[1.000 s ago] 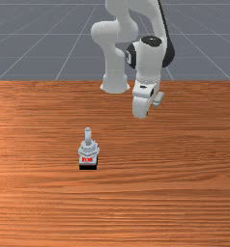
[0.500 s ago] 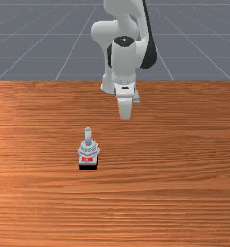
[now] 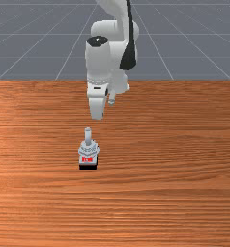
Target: Turn on the trigger
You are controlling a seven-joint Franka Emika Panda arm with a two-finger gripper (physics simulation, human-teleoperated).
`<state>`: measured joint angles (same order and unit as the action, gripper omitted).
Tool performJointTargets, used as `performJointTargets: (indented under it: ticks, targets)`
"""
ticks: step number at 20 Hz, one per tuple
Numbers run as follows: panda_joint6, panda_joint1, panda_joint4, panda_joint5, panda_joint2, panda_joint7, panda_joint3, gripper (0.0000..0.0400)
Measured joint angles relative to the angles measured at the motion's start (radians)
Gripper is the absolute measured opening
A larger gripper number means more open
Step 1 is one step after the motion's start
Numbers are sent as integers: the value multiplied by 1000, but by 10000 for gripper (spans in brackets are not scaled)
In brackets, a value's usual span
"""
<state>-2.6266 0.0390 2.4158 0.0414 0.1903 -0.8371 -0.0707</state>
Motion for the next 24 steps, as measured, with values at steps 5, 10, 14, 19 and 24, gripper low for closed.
performJointTargets:
  ticks: [5,10,14,19,24]
  targets:
    - [-24,17,79,24,-53,2,-5,0]
    - [-10,30,30,27,-17,-111,11,0]
    - [53,32,-144,26,93,-120,23,0]
    - [26,-3,-156,-20,123,-10,-10,0]
    - [-38,-19,-143,26,181,81,-22,0]
